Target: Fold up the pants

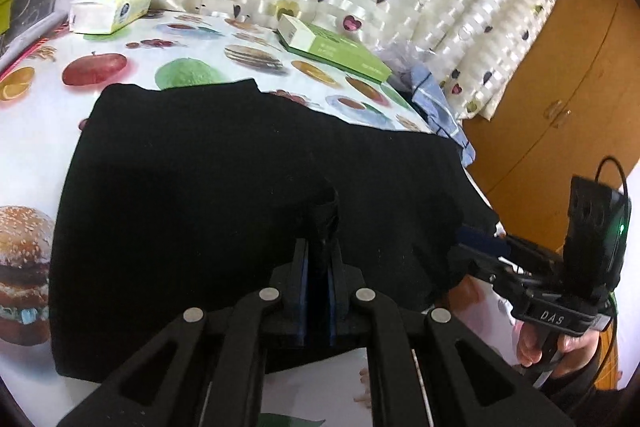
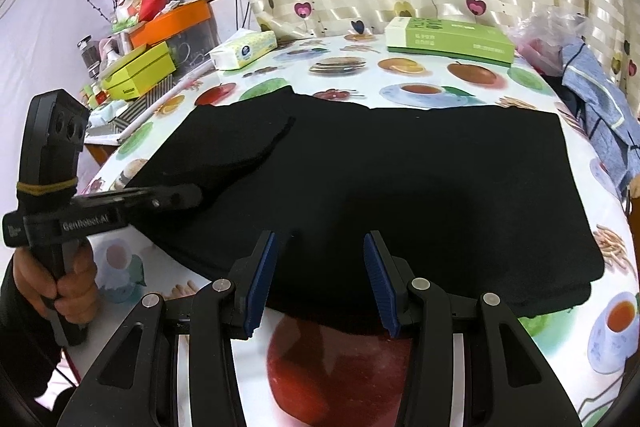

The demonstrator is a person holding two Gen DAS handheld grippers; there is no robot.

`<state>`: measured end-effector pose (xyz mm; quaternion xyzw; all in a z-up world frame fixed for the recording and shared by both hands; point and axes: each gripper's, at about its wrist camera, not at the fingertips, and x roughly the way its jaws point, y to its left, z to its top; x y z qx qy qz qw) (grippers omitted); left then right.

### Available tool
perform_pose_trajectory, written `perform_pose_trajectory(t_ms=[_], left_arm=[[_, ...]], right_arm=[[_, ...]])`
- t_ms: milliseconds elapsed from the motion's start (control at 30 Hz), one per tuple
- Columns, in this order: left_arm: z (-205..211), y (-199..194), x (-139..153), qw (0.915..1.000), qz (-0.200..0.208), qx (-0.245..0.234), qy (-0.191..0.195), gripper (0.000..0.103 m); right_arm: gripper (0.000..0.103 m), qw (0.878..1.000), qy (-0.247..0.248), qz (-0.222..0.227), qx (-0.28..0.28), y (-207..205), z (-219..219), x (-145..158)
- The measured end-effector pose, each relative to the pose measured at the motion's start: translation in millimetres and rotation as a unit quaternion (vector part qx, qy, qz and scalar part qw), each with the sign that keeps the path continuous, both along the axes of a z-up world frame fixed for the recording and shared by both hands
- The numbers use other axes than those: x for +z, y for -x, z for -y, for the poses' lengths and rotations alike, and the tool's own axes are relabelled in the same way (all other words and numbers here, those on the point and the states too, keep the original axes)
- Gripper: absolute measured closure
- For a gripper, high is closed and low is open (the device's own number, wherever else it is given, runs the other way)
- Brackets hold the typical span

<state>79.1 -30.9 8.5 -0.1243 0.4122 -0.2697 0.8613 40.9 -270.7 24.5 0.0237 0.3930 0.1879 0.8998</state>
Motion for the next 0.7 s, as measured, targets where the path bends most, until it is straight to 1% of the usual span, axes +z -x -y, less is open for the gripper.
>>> perform_pose_trajectory(t_ms=[67, 167, 300, 333, 367, 433, 533, 600, 633, 700], left_arm=[[3.0, -2.5, -3.0, 1.0, -0.007, -0.004, -0.003, 0.094], [1.9, -1.9, -1.8, 1.0, -0.006, -0.008, 0.001, 0.094], [-1.3, -0.4, -2.2, 0.9993, -0.024, -0.019, 0.021, 0.093], [-2.4, 2.9, -0.6, 0.999, -0.025, -0.025, 0.027, 0.088], [-4.5, 7.6, 1.9, 0.9984, -0.025, -0.034, 0.038, 0.086], [-10.4, 18.7, 7.8, 0.9977, -0.018, -0.044, 0.048, 0.086], [-27.1, 28.5, 18.8, 0.9994, 0.012, -0.012, 0.03, 0.086], [-42.2, 27.5, 23.6, 0.999, 0.033, 0.031, 0.006, 0.085], [-51.1, 24.9, 24.8, 0.9974, 0.041, 0.059, -0.012, 0.085], [-65.3, 19.8, 23.2, 0.995, 0.041, 0.088, -0.022, 0.085]], right_arm=[[0.057, 1.0, 0.0, -0.002, 0.001, -0.2, -2.6, -0.7], [0.057, 1.0, -0.002, -0.005, 0.002, 0.0, -3.9, -1.0], [0.057, 1.0, -0.004, -0.006, 0.0, -0.8, -3.5, 1.9], [0.057, 1.0, -0.005, -0.005, -0.001, -1.1, -3.5, 3.1], [0.057, 1.0, -0.006, -0.005, -0.001, -1.9, -3.7, 4.2], [0.057, 1.0, -0.008, -0.003, -0.001, -3.5, -4.3, 6.1], [0.057, 1.0, -0.009, -0.006, 0.002, -10.0, -12.0, 7.4], [0.057, 1.0, -0.008, -0.01, 0.007, -14.7, -19.8, 7.1], [0.057, 1.0, -0.012, -0.012, 0.016, -17.1, -25.7, 7.0], [0.057, 0.999, -0.027, -0.012, 0.032, -20.5, -35.9, 7.7]])
